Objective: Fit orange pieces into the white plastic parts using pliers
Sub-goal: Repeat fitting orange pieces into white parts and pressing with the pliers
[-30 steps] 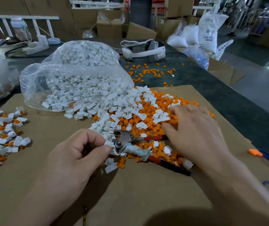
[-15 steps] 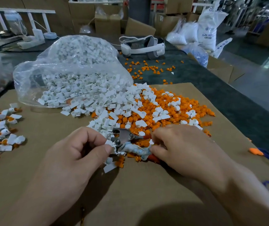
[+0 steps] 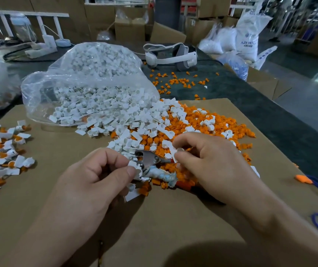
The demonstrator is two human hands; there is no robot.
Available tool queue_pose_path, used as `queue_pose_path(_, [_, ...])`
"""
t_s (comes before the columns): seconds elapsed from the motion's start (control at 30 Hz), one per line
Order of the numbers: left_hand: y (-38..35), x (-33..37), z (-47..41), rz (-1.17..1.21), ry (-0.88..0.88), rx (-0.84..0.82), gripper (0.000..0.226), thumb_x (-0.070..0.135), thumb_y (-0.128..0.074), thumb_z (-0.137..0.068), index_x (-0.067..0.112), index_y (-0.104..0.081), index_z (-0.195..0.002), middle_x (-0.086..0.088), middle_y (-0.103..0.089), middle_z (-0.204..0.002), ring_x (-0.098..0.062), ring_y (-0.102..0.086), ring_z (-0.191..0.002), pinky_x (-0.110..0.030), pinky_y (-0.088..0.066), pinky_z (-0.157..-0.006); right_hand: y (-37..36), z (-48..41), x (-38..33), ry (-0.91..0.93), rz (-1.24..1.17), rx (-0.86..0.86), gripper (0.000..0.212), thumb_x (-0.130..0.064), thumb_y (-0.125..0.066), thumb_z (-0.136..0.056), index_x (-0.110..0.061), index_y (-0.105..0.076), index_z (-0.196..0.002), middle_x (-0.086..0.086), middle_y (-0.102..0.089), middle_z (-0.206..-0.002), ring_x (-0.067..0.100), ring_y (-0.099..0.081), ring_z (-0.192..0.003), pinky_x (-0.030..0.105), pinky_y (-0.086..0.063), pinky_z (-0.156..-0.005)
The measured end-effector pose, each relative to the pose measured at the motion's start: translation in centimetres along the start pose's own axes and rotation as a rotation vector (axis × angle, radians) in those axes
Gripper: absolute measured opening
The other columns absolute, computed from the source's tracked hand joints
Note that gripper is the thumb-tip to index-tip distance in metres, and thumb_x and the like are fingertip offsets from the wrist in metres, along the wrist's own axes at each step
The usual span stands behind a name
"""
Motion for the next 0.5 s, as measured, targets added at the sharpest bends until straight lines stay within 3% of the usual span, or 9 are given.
queue_pose_path(0.13, [0.06,0.04,0.14,0.005,0.002,-0.02,0.044,0.064,-0.066,-0.063,0.03,-0.071,-0.09,-0.001,-0.066,-0.058,-0.011,-0.056,-0.047,-0.031,-0.046,-0.046,0.16,0.05,-0.2,-0.124,-0.357,-0.078,0.02,-0.019,-0.057,-0.096,-0.037,-0.063,-0.098,-0.014,-0.07,-0.082,0.006,-0.069,-0.068,0.018,-0.056,-0.063])
queue_pose_path(0.3, [-0.01,0.47,0.22,0.006,0.002,-0.016,0.047,0.066,-0.064,-0.06,0.031,-0.071,-0.09,-0.001,-0.066,-0.059,-0.012,-0.055,-0.048,-0.034,-0.046,-0.053,-0.14,-0.1,-0.19,-0.291,-0.86,-0.16,0.024,0.001,-0.058,-0.091,-0.016,-0.067,-0.106,0.011,-0.071,-0.082,0.024,-0.071,-0.073,0.027,-0.056,-0.065])
queue_pose_path(0.4, [-0.17,0.47,0.24,0.025,0.014,-0.026,0.046,0.065,-0.065,-0.06,0.03,-0.071,-0.088,-0.002,-0.065,-0.058,-0.012,-0.055,-0.048,-0.035,-0.046,-0.053,-0.31,-0.26,-0.24,-0.398,-1.17,-0.232,0.033,0.015,-0.056,-0.084,-0.003,-0.065,-0.109,0.022,-0.067,-0.089,0.025,-0.069,-0.073,0.026,-0.054,-0.059])
queue_pose_path(0.5, [-0.1,0.38,0.26,0.011,0.021,-0.042,0.046,0.065,-0.065,-0.06,0.031,-0.071,-0.09,0.0,-0.066,-0.059,-0.012,-0.057,-0.049,-0.037,-0.048,-0.053,-0.2,-0.37,-0.31,-0.455,-1.301,-0.271,0.037,0.021,-0.05,-0.081,0.001,-0.066,-0.108,0.022,-0.069,-0.093,0.023,-0.067,-0.07,0.024,-0.053,-0.055])
Point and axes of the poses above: each hand's wrist, its own z-axis away from the middle knuckle, its own y-axis out of the back of the hand, x = y × z, the point moved 1 cm from there along -z, towards the middle knuckle
